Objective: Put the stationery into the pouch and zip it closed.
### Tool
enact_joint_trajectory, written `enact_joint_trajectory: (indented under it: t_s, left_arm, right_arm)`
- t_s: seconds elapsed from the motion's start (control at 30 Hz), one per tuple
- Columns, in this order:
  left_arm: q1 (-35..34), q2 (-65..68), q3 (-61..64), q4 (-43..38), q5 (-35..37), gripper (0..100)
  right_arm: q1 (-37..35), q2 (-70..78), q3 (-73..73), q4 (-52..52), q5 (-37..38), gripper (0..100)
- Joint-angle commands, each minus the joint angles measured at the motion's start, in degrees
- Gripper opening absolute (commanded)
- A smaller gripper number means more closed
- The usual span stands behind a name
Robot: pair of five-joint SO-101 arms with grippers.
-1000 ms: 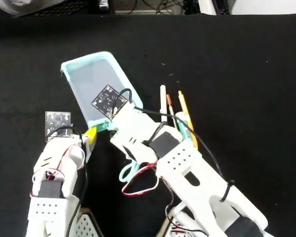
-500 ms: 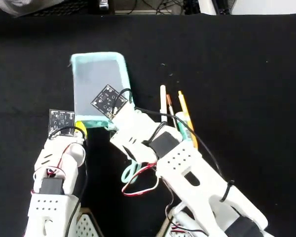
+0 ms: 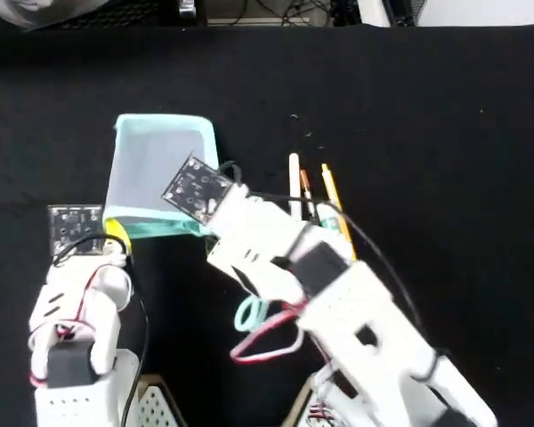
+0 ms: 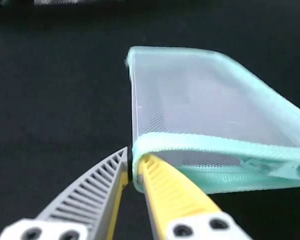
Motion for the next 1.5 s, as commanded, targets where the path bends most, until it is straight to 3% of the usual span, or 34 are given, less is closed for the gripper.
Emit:
enact_joint_trajectory:
  t_s: [0.0,0.33,0.83,1.07,1.23,1.47]
  left_arm:
    - [-1.27,0.97,-11.56,5.01,-1.49,3]
    - [-1.27,21.36,-38.29,19.08,-4.04,3]
    - [-1.19,53.98,-77.85,41.93,0.09,3]
    - [-1.19,60.22,-80.66,42.99,-0.09,4]
    - [-1.54,62.77,-80.57,43.25,-0.09,14]
    - [-1.54,63.56,-78.81,42.81,-0.35,14]
  right_arm:
    - [0.09,-7.52,-7.25,6.15,0.53,1.1]
    - [10.02,-13.76,-18.59,17.76,7.12,1.1]
    - [10.73,-13.67,-30.90,24.18,6.86,1.2]
    - [10.73,-13.76,-25.98,24.53,6.86,1.2]
    - [10.73,-13.76,-24.75,24.53,6.86,1.2]
    - [10.73,-13.76,-24.75,25.14,6.86,1.2]
